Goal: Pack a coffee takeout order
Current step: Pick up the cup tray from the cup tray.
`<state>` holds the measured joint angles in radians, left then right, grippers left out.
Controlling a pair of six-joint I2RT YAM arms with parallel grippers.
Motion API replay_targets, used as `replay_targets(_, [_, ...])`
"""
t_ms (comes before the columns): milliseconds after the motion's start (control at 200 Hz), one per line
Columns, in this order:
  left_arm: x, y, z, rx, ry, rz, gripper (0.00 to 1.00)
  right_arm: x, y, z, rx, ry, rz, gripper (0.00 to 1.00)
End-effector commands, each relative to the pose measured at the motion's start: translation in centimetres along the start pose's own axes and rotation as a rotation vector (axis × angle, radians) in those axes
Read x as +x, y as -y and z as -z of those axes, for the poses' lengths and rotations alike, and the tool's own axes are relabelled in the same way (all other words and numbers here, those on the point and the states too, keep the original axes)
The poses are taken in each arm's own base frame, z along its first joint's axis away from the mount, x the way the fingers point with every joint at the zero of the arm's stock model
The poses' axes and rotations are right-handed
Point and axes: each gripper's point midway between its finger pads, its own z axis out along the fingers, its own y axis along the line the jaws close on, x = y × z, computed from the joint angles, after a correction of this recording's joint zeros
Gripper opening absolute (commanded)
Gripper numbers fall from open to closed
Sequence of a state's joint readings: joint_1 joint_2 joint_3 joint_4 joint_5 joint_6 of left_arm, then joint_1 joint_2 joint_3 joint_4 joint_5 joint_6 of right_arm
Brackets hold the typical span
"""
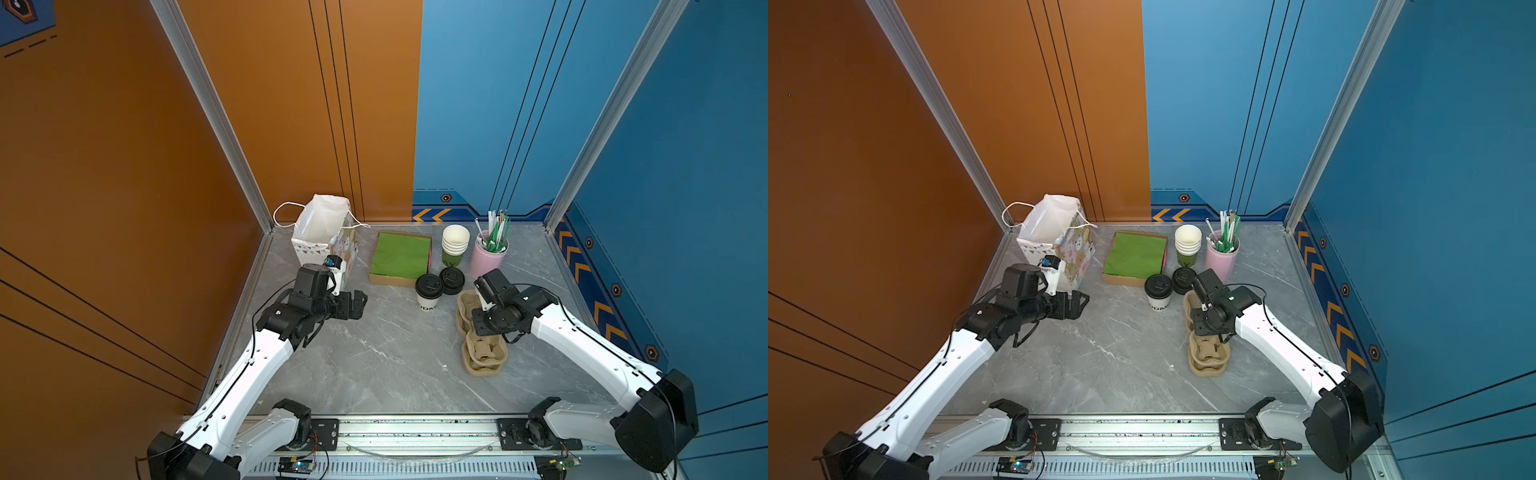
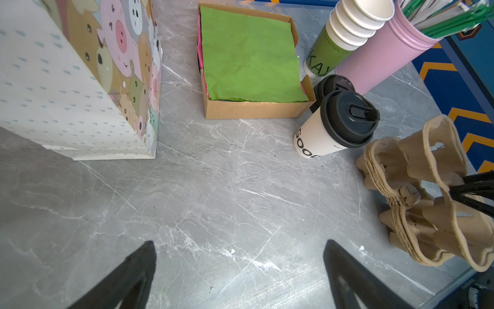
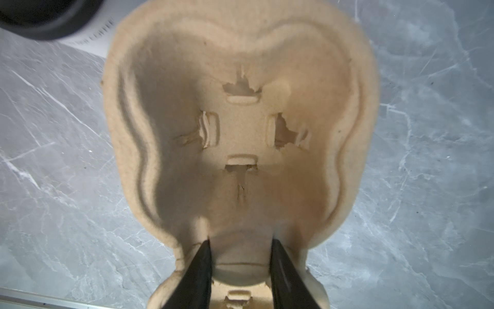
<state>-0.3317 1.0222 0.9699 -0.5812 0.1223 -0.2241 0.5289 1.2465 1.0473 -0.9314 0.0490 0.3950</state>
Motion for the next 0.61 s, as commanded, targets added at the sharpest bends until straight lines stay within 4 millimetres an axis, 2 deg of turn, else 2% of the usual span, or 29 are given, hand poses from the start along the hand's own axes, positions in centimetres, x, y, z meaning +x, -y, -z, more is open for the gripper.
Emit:
replay_targets(0, [-4.8,0.3,3.0,-0.025,0.126,-0.059,0.98,-0.8,0.8,3.0,0.015,0.067,-0.028,0.36])
replay_targets(140, [-9.1,0.4,5.0,-0.074,0.181,-0.12,0.98,-1.8,0.9,5.6,-0.008,0.157,-0.045,0.37])
replay_targets(340, [-14.5,-0.3,5.7,-0.149,0.161,-0.197,0.99,-3.5,0.1,7.9,-0.057,0.227,-0.052,0.38])
replay_targets(470, [-16.8,-3.0,5.2,-0.247,0.104,-0.217,0.98,-4.7,-0.9,8.4,-0.102,0.251,-0.053,0.38])
replay_targets(601, [-18.5,-6.4,4.6,-0.308,0.081,-0.172,0.9,-5.5,-2.1,8.5,-0.151,0.263,-0.049,0.38])
